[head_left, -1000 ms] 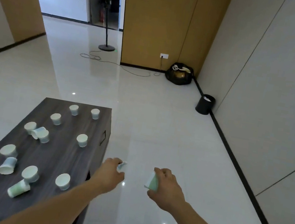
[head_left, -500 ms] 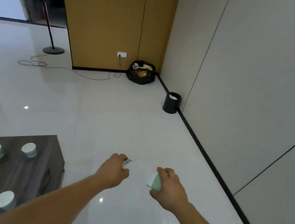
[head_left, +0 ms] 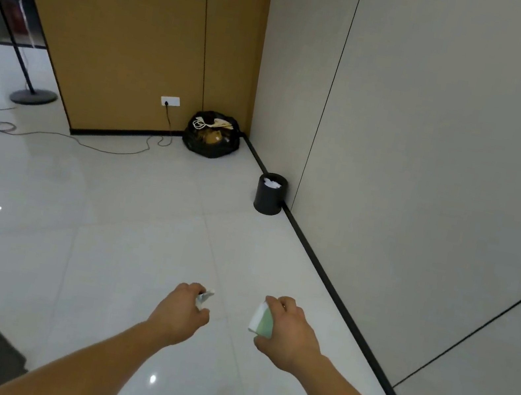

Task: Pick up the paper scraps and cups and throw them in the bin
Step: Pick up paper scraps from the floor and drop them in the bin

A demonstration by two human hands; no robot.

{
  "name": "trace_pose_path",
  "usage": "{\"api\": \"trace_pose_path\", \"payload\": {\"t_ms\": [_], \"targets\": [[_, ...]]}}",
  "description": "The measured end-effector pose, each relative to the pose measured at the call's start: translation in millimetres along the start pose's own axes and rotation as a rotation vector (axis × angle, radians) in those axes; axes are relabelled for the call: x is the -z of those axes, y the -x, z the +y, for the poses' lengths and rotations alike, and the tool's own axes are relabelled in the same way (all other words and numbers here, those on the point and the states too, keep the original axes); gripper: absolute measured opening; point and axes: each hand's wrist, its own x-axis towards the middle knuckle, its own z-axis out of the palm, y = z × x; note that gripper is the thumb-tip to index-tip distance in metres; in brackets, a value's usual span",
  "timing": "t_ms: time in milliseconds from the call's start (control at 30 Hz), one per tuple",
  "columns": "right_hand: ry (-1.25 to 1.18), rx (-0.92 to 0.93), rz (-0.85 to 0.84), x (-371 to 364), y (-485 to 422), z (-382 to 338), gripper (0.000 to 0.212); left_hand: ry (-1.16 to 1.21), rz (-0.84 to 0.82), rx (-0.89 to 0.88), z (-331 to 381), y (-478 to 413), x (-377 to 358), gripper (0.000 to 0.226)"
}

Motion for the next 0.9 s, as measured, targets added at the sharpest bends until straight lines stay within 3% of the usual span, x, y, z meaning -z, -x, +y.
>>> {"api": "trace_pose_path", "payload": {"t_ms": [467, 633, 900], "targets": [[0.007, -0.130, -0.005, 87.6, -269.2, 77.0, 0.080, 0.035, -0.066, -0.075, 91.0, -319.2, 22.4, 0.047], [-0.028, -0.128, -0.025, 108.7, -370.1, 110.9, 0.080, 0.012, -0.097, -0.082, 127.3, -418.6, 18.7, 0.045], [-0.033, -0.030, -0.040, 175.4, -564.0, 174.4, 0.082, 0.012, -0.013, -0.004, 196.3, -580.0, 29.9, 0.048]]}}
